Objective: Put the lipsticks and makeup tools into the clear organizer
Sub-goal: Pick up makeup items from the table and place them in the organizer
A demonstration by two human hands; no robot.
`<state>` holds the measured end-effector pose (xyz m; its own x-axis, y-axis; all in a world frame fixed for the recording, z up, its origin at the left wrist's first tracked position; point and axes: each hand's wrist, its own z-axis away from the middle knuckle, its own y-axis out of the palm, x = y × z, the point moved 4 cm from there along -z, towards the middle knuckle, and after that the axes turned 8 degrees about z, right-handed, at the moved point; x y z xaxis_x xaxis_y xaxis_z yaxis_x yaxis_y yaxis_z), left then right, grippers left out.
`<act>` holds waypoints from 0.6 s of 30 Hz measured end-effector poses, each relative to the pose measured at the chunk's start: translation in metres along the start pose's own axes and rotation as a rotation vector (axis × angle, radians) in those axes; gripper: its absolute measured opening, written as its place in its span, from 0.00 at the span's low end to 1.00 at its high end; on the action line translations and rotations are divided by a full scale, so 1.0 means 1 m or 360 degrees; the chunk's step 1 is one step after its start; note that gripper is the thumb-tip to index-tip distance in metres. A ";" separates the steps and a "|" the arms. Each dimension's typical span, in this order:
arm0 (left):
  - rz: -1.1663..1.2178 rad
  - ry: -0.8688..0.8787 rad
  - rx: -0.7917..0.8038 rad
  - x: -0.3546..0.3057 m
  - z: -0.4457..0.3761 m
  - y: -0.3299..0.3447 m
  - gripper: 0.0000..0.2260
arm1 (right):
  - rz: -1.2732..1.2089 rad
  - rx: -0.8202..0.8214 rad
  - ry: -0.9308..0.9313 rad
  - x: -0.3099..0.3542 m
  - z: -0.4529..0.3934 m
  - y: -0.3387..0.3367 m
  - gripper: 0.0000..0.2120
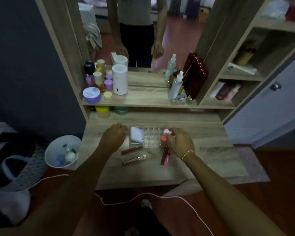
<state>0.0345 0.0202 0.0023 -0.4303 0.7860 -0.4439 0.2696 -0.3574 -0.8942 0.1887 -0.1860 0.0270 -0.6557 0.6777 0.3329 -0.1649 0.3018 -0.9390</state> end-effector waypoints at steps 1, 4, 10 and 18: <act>-0.0055 -0.0048 0.0083 0.001 0.003 0.010 0.10 | -0.0017 0.0057 0.0055 -0.005 0.003 0.012 0.14; -0.0040 -0.0108 0.0160 0.011 0.011 0.040 0.10 | 0.0041 0.0263 0.0209 -0.020 0.012 0.047 0.11; 0.0079 -0.0163 0.0246 0.016 0.011 0.076 0.11 | 0.0077 0.0505 0.0431 -0.039 0.006 0.094 0.09; 0.0129 -0.0222 0.0312 0.019 0.011 0.097 0.14 | -0.0062 0.0451 0.0749 -0.048 0.000 0.119 0.12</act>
<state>0.0426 -0.0052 -0.0940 -0.5324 0.6785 -0.5062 0.1416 -0.5181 -0.8435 0.2003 -0.1825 -0.1003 -0.2554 0.9159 0.3096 -0.4170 0.1845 -0.8900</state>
